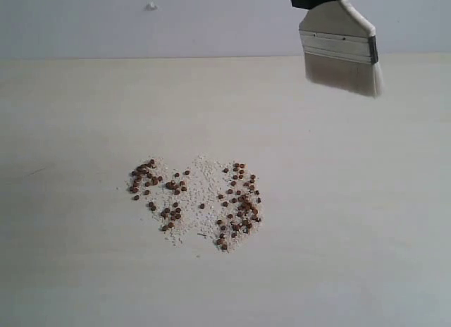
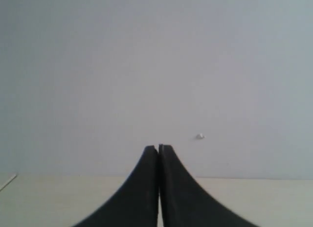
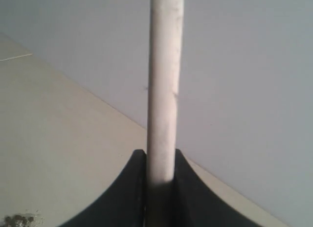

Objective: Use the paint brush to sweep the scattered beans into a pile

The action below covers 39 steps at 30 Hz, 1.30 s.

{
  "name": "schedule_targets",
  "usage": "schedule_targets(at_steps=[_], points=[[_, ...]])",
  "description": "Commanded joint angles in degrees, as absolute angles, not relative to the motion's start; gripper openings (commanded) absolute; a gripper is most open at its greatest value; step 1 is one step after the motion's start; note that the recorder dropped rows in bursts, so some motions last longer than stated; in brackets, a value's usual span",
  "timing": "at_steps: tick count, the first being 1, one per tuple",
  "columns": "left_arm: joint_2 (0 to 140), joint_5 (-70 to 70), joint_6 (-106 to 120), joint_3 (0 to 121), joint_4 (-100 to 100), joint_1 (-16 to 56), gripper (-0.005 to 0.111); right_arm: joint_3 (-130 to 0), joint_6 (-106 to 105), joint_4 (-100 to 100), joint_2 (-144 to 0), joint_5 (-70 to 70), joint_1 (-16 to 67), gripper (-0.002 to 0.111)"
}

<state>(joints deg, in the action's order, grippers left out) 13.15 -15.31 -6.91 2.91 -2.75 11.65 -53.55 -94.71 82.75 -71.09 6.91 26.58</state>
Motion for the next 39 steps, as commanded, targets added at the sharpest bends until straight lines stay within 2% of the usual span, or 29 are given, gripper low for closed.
schedule_targets(at_steps=[1, 6, 20, 28, 34, 37, 39], points=[[9.0, -12.0, -11.7, 0.0, -2.1, 12.0, 0.000, -51.0, -95.7, 82.5, -67.5, 2.3, 26.7, 0.000], [8.1, -4.0, -16.4, 0.0, -2.1, 12.0, 0.000, -47.3, -95.8, 82.3, -64.0, -3.4, 26.7, 0.000], [8.1, -3.9, -16.8, 0.0, -2.2, 12.0, 0.000, -46.4, -94.8, 82.1, -65.4, -2.6, 26.7, 0.000], [8.1, -3.9, -16.8, 0.0, -2.2, 12.0, 0.000, -46.4, -95.8, 73.4, -65.4, 6.5, 26.7, 0.000], [8.1, -3.9, -16.8, 0.0, -2.2, 12.0, 0.000, -46.4, -94.5, 72.9, -65.4, 0.5, 26.7, 0.000], [8.1, -3.9, -16.8, 0.0, -2.2, 12.0, 0.000, -46.4, -88.4, 62.8, -65.4, 1.1, 26.7, 0.000], [8.1, -3.9, -16.8, 0.0, -2.2, 12.0, 0.000, -46.8, -71.8, 48.4, -65.4, 0.6, 26.7, 0.000]])
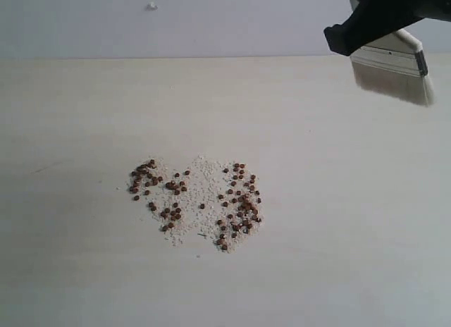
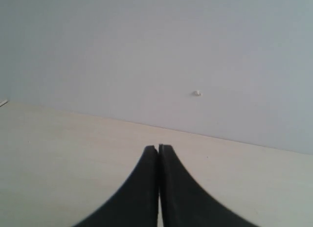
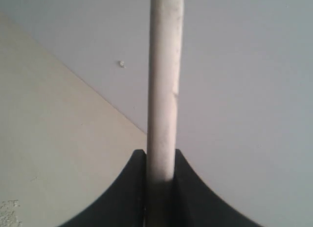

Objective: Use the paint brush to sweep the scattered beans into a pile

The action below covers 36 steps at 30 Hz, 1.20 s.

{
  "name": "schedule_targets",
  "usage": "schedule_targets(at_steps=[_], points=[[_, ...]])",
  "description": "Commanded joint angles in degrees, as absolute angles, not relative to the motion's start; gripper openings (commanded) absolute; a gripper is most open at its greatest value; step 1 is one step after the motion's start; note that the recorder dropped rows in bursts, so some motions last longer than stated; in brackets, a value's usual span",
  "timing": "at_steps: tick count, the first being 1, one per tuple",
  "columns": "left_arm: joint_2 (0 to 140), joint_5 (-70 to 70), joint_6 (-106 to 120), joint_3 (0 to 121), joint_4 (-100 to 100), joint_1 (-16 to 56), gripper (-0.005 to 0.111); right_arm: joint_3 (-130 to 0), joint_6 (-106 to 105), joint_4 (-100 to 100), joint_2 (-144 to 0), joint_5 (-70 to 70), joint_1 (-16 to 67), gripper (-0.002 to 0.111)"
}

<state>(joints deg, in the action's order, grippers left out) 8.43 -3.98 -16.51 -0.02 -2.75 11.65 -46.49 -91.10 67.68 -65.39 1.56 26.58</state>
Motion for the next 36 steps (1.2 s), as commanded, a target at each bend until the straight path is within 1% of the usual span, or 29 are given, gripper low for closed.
schedule_targets(at_steps=[1, 5, 7, 10, 13, 16, 22, 23, 27, 29, 30, 31, 32, 36], points=[[8.1, -3.9, -16.8, 0.0, -2.2, 12.0, 0.000, -47.1, -60.8, 39.4, -65.4, -0.8, 26.7, 0.000], [8.1, -3.9, -16.8, 0.0, -2.2, 12.0, 0.000, -45.3, -19.4, 6.2, -65.4, -12.2, 26.7, 0.000], [8.1, -3.9, -16.8, 0.0, -2.2, 12.0, 0.000, -42.5, -9.4, -1.8, -65.4, -19.4, 26.7, 0.000], [8.1, -3.9, -16.8, 0.0, -2.2, 12.0, 0.000, -36.1, -10.9, 0.0, -65.5, -33.3, 26.7, 0.000], [8.1, -3.9, -16.8, 0.0, -2.2, 12.0, 0.000, -30.3, -17.6, 11.0, -66.2, -44.8, 26.7, 0.000], [8.1, -3.9, -16.8, 0.0, -2.2, 12.0, 0.000, -26.5, -25.9, 18.0, -67.1, -51.0, 26.7, 0.000], [8.1, -3.9, -16.8, 0.0, -2.2, 12.0, 0.000, -22.1, -28.6, 20.5, -69.3, -55.5, 27.3, 0.000], [8.1, -3.9, -16.8, 0.0, -2.2, 12.0, 0.000, -21.6, -29.4, 21.1, -69.7, -56.6, 28.2, 0.000], [8.1, -3.9, -16.8, 0.0, -2.2, 12.0, 0.000, -20.9, -35.3, 29.0, -74.1, -62.3, 37.8, 0.000], [8.1, -3.9, -16.8, 0.0, -2.2, 12.0, 0.000, -21.1, -39.0, 33.2, -77.6, -67.0, 41.2, 0.000], [8.1, -3.9, -16.8, 0.0, -2.2, 12.0, 0.000, -21.1, -38.7, 36.3, -81.7, -70.0, 43.7, 0.000], [8.1, -3.9, -16.8, 0.0, -2.2, 12.0, 0.000, -21.1, -38.4, 37.2, -83.3, -70.0, 44.5, 0.000], [8.1, -3.9, -16.8, 0.0, -2.2, 12.0, 0.000, -21.1, -36.7, 39.2, -88.0, -70.0, 46.2, 0.000], [8.1, -3.9, -16.8, 0.0, -2.2, 12.0, 0.000, -26.4, -35.3, 45.5, -99.7, -70.0, 47.4, 0.000]])
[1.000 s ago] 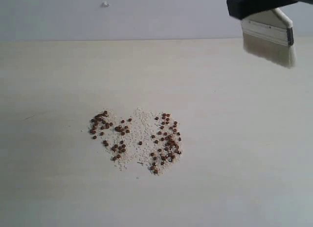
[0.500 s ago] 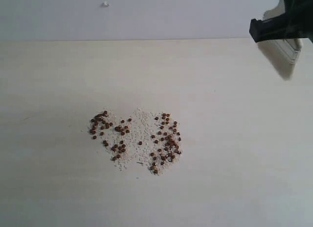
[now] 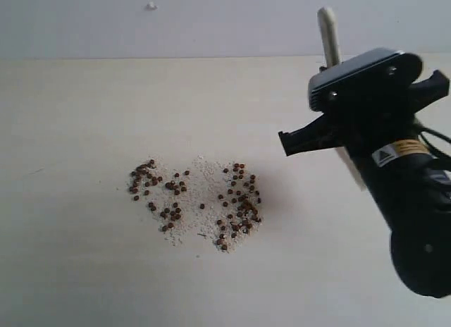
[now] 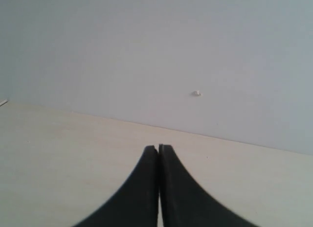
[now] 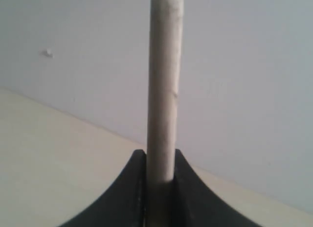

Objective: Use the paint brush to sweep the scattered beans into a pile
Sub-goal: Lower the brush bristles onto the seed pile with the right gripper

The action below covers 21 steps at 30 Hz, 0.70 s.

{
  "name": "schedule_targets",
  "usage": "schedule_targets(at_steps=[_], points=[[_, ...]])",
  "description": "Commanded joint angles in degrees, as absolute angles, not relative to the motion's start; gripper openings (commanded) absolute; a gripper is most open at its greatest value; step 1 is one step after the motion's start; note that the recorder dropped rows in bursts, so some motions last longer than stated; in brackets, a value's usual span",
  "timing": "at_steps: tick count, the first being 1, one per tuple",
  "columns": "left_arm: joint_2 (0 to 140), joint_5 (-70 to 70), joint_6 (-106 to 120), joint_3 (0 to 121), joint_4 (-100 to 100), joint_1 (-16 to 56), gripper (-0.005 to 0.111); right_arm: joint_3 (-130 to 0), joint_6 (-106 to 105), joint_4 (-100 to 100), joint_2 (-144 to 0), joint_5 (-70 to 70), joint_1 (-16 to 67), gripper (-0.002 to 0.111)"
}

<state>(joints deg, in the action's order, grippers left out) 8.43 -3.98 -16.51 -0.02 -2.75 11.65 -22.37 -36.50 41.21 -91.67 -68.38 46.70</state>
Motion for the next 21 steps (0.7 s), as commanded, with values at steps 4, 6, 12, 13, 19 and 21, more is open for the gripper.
schedule_targets(at_steps=[4, 6, 12, 13, 19, 21], points=[[8.1, -3.9, -16.8, 0.0, -2.2, 12.0, 0.000, -31.1, -33.7, 44.6, -107.2, -70.0, 47.4, 0.000], [8.1, -3.9, -16.8, 0.0, -2.2, 12.0, 0.000, -33.1, -32.5, 44.7, -109.8, -70.0, 47.4, 0.000], [8.1, -3.9, -16.8, 0.0, -2.2, 12.0, 0.000, -36.7, -30.6, 44.7, -111.5, -68.4, 47.4, 0.000], [8.1, -3.9, -16.8, 0.0, -2.2, 12.0, 0.000, -37.1, -29.7, 44.7, -111.5, -67.0, 47.4, 0.000], [8.1, -3.9, -16.8, 0.0, -2.2, 12.0, 0.000, -39.3, -25.8, 42.9, -111.9, -62.4, 47.4, 0.000], [8.1, -3.9, -16.8, 0.0, -2.2, 12.0, 0.000, -39.3, -25.4, 42.7, -112.3, -62.6, 47.4, 0.000]])
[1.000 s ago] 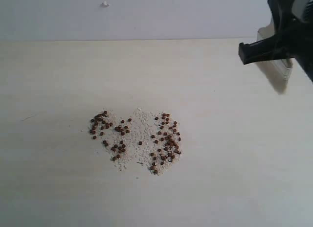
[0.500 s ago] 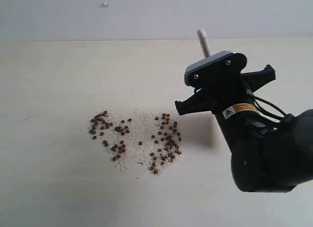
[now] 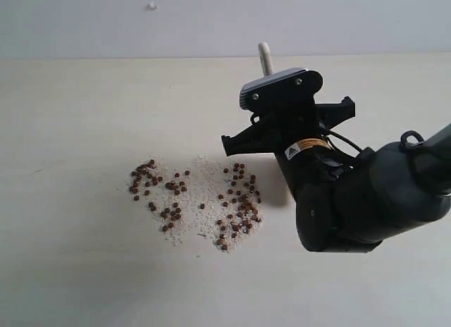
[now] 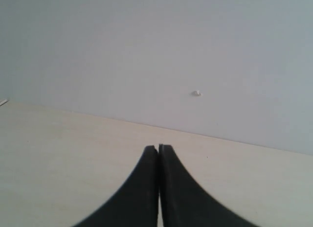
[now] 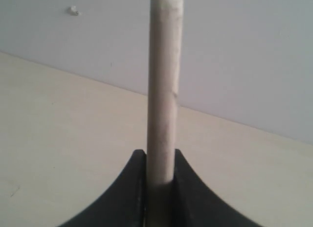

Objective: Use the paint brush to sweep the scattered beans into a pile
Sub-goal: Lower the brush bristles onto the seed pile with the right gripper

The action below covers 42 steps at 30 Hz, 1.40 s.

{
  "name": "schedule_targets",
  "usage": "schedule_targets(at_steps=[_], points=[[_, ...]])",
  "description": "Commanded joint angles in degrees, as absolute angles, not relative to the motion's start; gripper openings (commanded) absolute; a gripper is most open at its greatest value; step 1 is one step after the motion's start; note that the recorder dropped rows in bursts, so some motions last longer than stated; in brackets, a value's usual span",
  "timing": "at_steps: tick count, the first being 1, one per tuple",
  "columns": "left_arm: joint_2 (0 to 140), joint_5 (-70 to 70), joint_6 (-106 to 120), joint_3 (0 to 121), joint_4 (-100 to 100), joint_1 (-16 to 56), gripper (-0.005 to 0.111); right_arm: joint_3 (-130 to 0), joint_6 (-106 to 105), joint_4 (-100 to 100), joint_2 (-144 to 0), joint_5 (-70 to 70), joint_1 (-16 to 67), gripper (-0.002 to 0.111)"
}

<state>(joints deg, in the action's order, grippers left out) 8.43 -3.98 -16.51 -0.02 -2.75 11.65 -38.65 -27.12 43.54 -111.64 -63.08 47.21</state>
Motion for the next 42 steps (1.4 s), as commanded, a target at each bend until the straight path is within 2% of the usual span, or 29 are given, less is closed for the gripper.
schedule_targets(at_steps=[1, 8, 19, 31, 37, 42], points=[[8.1, -3.9, -16.8, 0.0, -2.2, 12.0, 0.000, -39.3, -25.8, 42.7, -112.7, -62.6, 47.4, 0.000], [8.1, -3.9, -16.8, 0.0, -2.2, 12.0, 0.000, -39.3, -29.7, 41.8, -114.8, -62.7, 47.4, 0.000], [8.1, -3.9, -16.8, 0.0, -2.2, 12.0, 0.000, -39.4, -14.6, 35.0, -114.8, -62.0, 47.4, 0.000], [8.1, -3.9, -16.8, 0.0, -2.2, 12.0, 0.000, -49.5, -14.6, 36.1, -114.8, -49.5, 47.4, 0.000], [8.1, -3.9, -16.8, 0.0, -2.2, 12.0, 0.000, -50.0, -16.6, 39.3, -112.7, -55.7, 47.4, 0.000], [8.1, -3.9, -16.8, 0.0, -2.2, 12.0, 0.000, -50.0, -27.8, 39.3, -107.4, -53.0, 47.4, 0.000]])
